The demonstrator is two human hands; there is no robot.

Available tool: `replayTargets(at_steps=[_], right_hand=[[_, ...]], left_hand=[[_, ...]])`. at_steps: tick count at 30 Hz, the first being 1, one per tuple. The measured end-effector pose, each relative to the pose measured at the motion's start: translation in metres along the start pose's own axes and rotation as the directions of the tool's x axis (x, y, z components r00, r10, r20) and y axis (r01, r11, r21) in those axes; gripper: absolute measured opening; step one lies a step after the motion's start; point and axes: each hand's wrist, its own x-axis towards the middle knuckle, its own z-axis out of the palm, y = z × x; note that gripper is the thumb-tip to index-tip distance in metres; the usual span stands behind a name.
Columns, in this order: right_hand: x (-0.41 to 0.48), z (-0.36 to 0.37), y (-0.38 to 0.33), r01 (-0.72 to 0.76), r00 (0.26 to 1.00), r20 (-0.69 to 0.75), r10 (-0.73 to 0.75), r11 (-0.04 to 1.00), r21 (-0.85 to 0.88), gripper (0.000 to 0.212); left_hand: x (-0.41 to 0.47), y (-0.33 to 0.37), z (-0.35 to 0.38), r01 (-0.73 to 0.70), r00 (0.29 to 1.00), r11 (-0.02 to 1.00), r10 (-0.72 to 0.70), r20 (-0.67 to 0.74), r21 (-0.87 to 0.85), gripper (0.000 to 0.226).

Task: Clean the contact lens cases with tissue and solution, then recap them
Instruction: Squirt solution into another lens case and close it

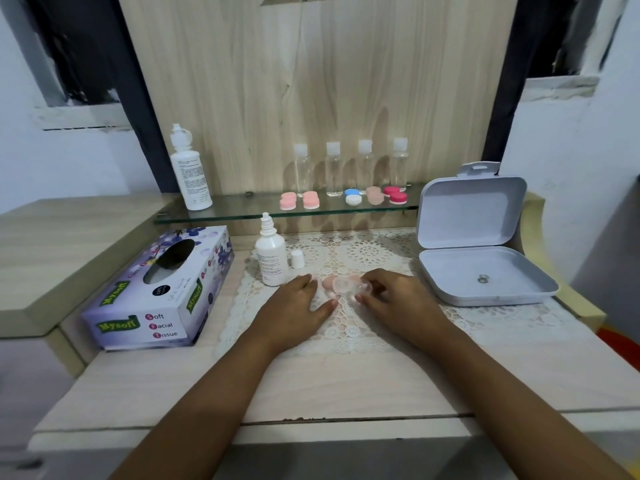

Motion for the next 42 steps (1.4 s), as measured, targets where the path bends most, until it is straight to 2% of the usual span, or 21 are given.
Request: replayTargets(at_steps=[10, 15, 21, 25, 27, 30, 33, 36, 42], right_hand=[[0.003, -0.040, -0.003, 0.020, 0.996, -0.084, -0.011, 0.994, 0.108, 0.035], [-0.004, -0.063, 0.020, 0.002, 0.992, -0.125, -0.005, 1.000, -0.019, 0.032], [-0.007, -0.092, 0.051, 0.005, 0.988, -0.148, -0.048, 0.960, -0.280, 0.031], [-0.003, -0.107, 0.069, 0.007, 0.993, -0.098, -0.067, 0.859, -0.512, 0.032], [-0.001, -0.111, 0.073, 0.088, 0.988, -0.039, -0.148, 0.759, -0.645, 0.031], [0.006, -0.115, 0.083, 0.233, 0.960, 0.090, -0.263, 0.581, -0.780, 0.047], [0.010, -0.120, 0.082, 0.357, 0.918, 0.220, -0.331, 0.441, -0.824, 0.055], [0.011, -0.120, 0.080, 0.406, 0.892, 0.258, -0.370, 0.407, -0.818, 0.050], [0.010, -0.113, 0.088, 0.395, 0.898, 0.224, -0.378, 0.471, -0.789, 0.053]], left_hand=[[0.000, 0.000, -0.001, 0.051, 0.998, 0.999, -0.051, 0.039, 0.016, 0.063], [0.000, -0.001, 0.000, 0.063, 0.997, 0.998, -0.063, 0.050, 0.008, 0.064], [-0.001, 0.002, -0.002, 0.052, 0.998, 0.999, -0.051, 0.041, -0.008, 0.060], [-0.002, 0.004, -0.004, 0.034, 0.999, 0.999, -0.034, 0.028, -0.009, 0.055], [-0.002, 0.004, -0.004, 0.033, 0.999, 0.999, -0.032, 0.024, -0.011, 0.054], [-0.002, 0.003, -0.003, 0.031, 0.999, 0.999, -0.031, 0.023, -0.011, 0.055], [-0.002, 0.003, -0.003, 0.030, 0.999, 1.000, -0.030, 0.027, -0.008, 0.055], [-0.001, 0.002, -0.003, 0.026, 0.999, 1.000, -0.026, 0.022, -0.006, 0.055], [-0.001, 0.001, -0.002, 0.019, 1.000, 1.000, -0.019, 0.015, -0.006, 0.055]])
